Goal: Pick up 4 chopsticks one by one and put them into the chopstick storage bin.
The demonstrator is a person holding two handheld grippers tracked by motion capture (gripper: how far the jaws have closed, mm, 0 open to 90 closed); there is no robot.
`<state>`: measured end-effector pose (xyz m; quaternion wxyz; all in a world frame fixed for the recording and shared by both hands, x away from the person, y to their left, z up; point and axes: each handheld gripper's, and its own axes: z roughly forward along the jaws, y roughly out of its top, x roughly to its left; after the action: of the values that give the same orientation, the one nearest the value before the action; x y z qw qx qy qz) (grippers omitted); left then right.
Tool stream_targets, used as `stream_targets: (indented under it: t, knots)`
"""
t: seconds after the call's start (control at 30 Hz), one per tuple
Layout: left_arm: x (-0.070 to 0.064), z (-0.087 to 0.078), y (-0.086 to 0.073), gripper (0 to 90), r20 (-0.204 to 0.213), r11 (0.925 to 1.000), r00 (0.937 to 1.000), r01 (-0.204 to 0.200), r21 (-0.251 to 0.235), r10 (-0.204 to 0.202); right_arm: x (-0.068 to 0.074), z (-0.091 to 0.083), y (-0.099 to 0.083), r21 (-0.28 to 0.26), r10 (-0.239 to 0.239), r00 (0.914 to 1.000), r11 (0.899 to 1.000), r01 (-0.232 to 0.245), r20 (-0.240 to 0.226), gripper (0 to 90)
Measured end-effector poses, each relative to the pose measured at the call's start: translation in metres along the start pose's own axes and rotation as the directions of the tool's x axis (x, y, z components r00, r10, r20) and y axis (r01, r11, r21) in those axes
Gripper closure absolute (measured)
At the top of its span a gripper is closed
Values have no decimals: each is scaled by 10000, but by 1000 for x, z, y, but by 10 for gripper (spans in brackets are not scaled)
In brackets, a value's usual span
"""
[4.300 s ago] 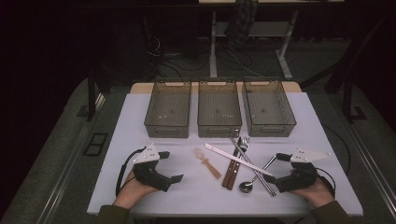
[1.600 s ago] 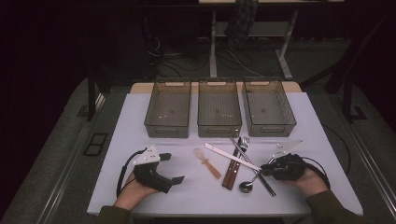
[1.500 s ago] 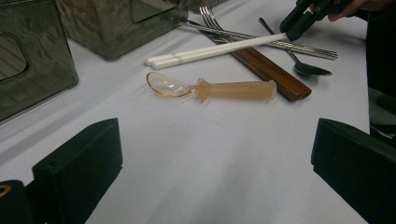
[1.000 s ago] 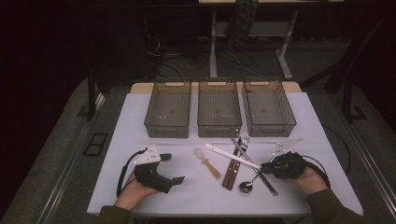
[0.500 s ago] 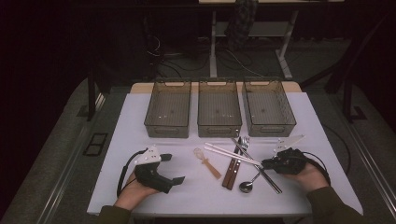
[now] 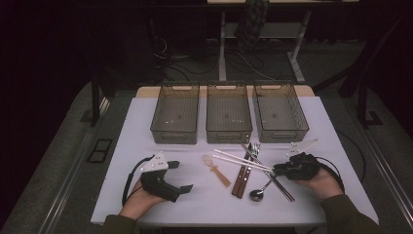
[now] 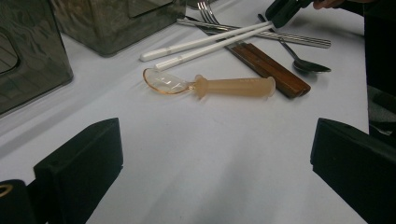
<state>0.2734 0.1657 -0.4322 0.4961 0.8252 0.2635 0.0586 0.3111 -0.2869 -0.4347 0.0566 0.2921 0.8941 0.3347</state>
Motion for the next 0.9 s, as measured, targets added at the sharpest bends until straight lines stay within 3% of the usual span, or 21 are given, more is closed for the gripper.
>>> stream_targets:
  t: [0.33,0.53,0.9]
  knots:
    - [0,0,0,9,22,10000,10000,26,4,-26,2,-5,4,-440,13,9997,9990,-24,-260,712]
    - [0,1,0,9,27,10000,10000,51,15,-51,9,-4,19,-634,-382,9972,9974,341,-641,726]
    - [1,1,-1,9,85,10000,9999,54,44,-54,12,19,47,-471,-893,9915,9953,851,-943,765]
